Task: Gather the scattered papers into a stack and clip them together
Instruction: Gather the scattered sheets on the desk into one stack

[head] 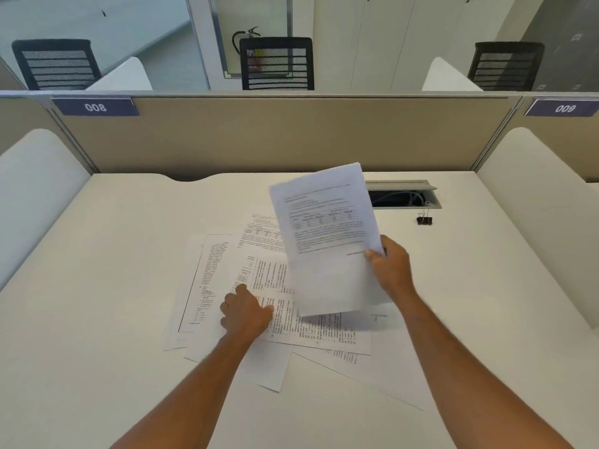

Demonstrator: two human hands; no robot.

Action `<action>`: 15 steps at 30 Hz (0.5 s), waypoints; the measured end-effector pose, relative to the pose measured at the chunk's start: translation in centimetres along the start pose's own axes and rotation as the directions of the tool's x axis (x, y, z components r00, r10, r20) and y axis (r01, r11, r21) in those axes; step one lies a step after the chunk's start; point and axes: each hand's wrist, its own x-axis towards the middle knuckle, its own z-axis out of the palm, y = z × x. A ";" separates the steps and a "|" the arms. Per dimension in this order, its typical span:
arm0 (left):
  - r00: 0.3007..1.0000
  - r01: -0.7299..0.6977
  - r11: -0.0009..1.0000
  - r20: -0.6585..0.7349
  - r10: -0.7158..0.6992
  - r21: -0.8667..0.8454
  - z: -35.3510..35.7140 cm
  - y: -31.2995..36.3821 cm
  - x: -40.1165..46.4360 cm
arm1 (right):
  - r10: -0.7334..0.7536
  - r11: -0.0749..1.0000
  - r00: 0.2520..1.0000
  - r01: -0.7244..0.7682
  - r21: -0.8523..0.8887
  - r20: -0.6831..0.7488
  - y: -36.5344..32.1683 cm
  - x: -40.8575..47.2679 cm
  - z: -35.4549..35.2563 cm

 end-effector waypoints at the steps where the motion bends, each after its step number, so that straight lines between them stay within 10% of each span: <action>1: 1.000 0.004 0.997 0.023 -0.006 0.082 0.0 -0.3 -0.1 | 0.030 0.996 0.999 -0.028 -0.082 0.028 0.1 0.8 -0.7; 15: 0.997 -0.078 0.966 0.046 0.068 0.248 0.7 -0.5 -0.5 | 0.272 0.783 0.909 -0.018 -0.621 0.317 5.7 -0.2 2.2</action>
